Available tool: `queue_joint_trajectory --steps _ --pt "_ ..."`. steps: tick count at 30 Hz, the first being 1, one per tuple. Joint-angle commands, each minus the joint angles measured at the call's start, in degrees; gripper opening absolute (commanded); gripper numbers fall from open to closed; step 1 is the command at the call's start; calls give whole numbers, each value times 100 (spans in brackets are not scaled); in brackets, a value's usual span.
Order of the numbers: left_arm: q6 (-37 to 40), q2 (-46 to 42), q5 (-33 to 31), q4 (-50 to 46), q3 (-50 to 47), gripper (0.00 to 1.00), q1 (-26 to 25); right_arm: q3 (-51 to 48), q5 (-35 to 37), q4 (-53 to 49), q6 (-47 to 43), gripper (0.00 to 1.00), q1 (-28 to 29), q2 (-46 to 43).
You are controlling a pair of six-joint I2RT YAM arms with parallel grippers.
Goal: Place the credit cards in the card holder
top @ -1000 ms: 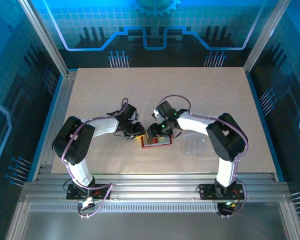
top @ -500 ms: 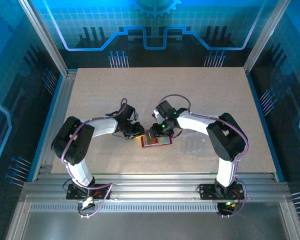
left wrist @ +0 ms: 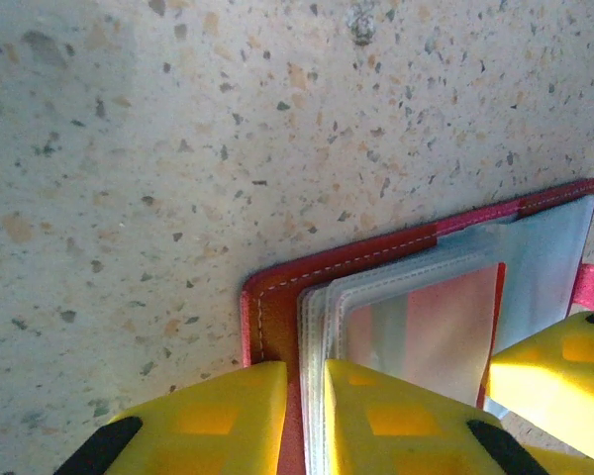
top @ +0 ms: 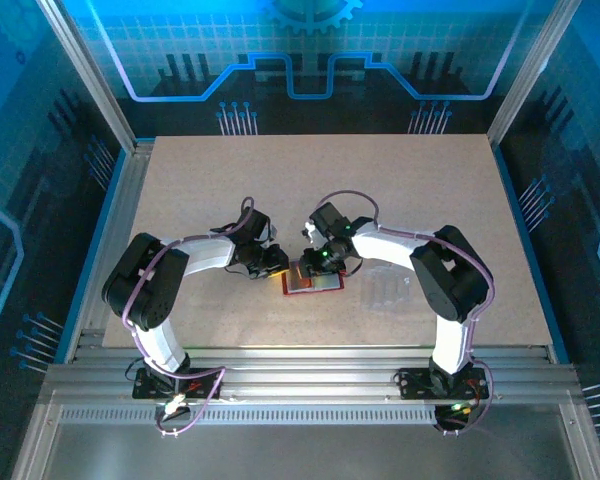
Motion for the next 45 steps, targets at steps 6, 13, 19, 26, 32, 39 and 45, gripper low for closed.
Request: queue_joint_trajectory --steps 6,13,19,26,32,39,45 --pt "-125 51 -126 -219 -235 21 35 411 423 -311 -54 43 284 76" --pt "-185 105 -138 -181 -285 20 74 290 2296 -1379 97 58 358 -780" --pt "-195 101 -9 -84 -322 21 74 382 3374 -1877 179 68 465 -583" --pt "-185 91 3 -101 -323 21 74 492 3689 -1872 285 61 555 -63" --pt "-168 103 28 -67 -340 21 75 492 3816 -1928 315 21 573 31" --pt "-250 248 181 122 -367 21 39 456 2966 -1374 139 0 686 -639" --pt "-335 91 211 89 -342 21 31 121 1206 -73 561 0 547 -1215"
